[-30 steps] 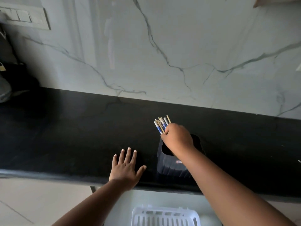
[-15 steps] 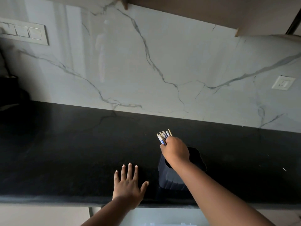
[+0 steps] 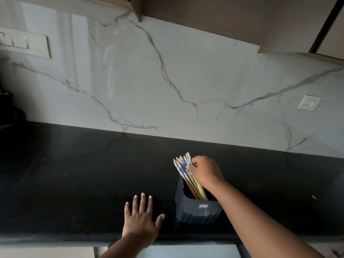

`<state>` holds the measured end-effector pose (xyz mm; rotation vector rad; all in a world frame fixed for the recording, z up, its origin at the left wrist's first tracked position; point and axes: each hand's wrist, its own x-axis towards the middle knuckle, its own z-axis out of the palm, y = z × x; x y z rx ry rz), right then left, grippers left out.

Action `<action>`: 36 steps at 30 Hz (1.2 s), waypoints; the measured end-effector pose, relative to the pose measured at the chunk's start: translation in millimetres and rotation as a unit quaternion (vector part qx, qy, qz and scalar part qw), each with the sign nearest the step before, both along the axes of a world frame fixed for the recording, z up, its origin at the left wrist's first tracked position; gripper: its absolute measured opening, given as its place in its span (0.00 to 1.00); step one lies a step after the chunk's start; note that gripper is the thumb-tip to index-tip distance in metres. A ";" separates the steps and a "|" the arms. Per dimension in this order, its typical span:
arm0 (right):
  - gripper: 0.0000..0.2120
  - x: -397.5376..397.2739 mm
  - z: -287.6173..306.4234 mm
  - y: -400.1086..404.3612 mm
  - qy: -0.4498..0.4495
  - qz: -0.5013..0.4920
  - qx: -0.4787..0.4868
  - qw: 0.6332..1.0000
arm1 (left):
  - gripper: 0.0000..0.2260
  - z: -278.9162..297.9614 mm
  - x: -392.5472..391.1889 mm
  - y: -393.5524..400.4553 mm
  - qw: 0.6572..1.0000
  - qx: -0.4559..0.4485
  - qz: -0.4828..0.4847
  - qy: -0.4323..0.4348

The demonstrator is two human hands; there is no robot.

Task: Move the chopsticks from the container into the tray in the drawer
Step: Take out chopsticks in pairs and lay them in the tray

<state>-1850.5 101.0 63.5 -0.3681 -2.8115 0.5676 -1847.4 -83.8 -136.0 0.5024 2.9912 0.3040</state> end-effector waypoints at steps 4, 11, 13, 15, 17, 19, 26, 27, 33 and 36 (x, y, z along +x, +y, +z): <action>0.10 6.3 51.9 29.1 0.019 0.083 -0.155 0.984 | 0.47 26.6 0.2 0.8 0.998 -0.016 0.026 -0.062; 0.05 29.8 137.4 62.2 0.108 0.151 -0.369 0.911 | 0.19 147.2 -21.0 25.9 0.976 0.191 0.061 0.083; 0.06 31.6 145.1 69.3 0.112 0.171 -0.391 0.897 | 0.19 195.2 -18.2 48.0 0.917 0.390 0.001 0.088; 0.06 31.4 147.8 74.5 0.113 0.189 -0.408 0.886 | 0.20 237.7 -5.3 71.9 0.865 0.496 -0.078 -0.010; 0.06 32.0 147.8 79.5 0.115 0.200 -0.417 0.879 | 0.14 262.0 1.7 94.7 0.851 0.507 -0.121 -0.066; 0.06 32.4 144.5 86.6 0.115 0.208 -0.421 0.875 | 0.06 270.9 4.6 111.6 0.843 0.520 -0.116 -0.077; 0.06 38.9 153.8 118.7 0.142 0.240 -0.387 0.879 | 0.07 271.8 11.1 121.9 0.781 0.603 -0.007 -0.162; 0.07 44.3 159.1 121.2 0.180 0.262 -0.342 0.884 | 0.08 273.4 11.1 120.3 0.777 0.604 0.004 -0.174; 0.14 70.7 135.0 127.3 0.395 0.464 0.379 0.696 | 0.09 290.5 9.5 119.9 0.748 0.617 -0.011 -0.246; 0.13 67.0 103.0 136.0 0.374 0.497 0.446 0.643 | 0.08 297.9 11.0 123.4 0.723 0.633 -0.032 -0.274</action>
